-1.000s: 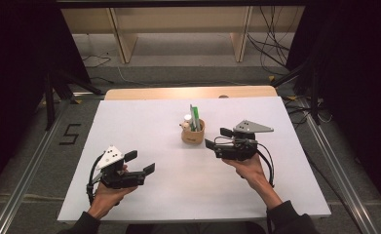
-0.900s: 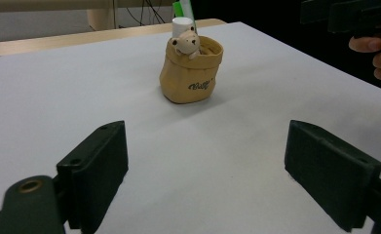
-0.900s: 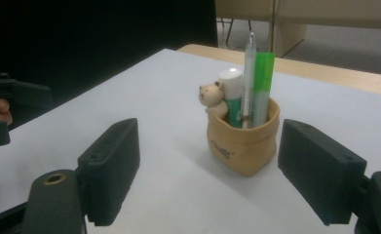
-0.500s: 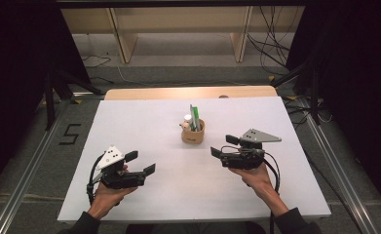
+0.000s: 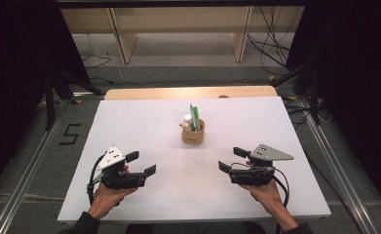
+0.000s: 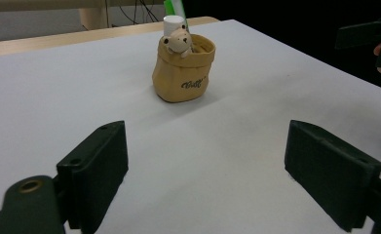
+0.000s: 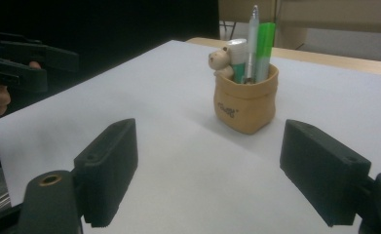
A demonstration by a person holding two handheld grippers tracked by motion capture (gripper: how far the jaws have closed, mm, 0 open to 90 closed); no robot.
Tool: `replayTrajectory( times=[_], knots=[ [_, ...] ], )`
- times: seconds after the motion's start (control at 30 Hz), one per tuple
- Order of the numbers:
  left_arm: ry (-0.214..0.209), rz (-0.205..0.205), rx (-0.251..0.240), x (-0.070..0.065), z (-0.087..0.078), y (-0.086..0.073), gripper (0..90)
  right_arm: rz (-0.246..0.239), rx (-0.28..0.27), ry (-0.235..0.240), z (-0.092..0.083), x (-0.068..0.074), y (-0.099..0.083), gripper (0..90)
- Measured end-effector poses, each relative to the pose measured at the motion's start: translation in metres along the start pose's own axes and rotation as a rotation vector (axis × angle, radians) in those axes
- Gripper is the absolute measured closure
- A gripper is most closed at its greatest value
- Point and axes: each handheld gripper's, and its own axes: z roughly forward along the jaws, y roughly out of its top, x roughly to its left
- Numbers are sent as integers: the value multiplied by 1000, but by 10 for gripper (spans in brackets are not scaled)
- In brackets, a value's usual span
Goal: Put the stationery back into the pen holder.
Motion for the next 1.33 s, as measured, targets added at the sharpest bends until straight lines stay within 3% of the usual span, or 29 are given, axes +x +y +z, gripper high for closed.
replayTrajectory(
  times=[0.6, 1.33],
  knots=[
    [-22, 10, 2, -2, 0, -1, 155, 0, 30, -50, -19, -5, -25, 220],
    [-20, 13, 4, -2, 1, -1, 155, 9, 9, -49, -21, -6, -24, 221]
  ],
)
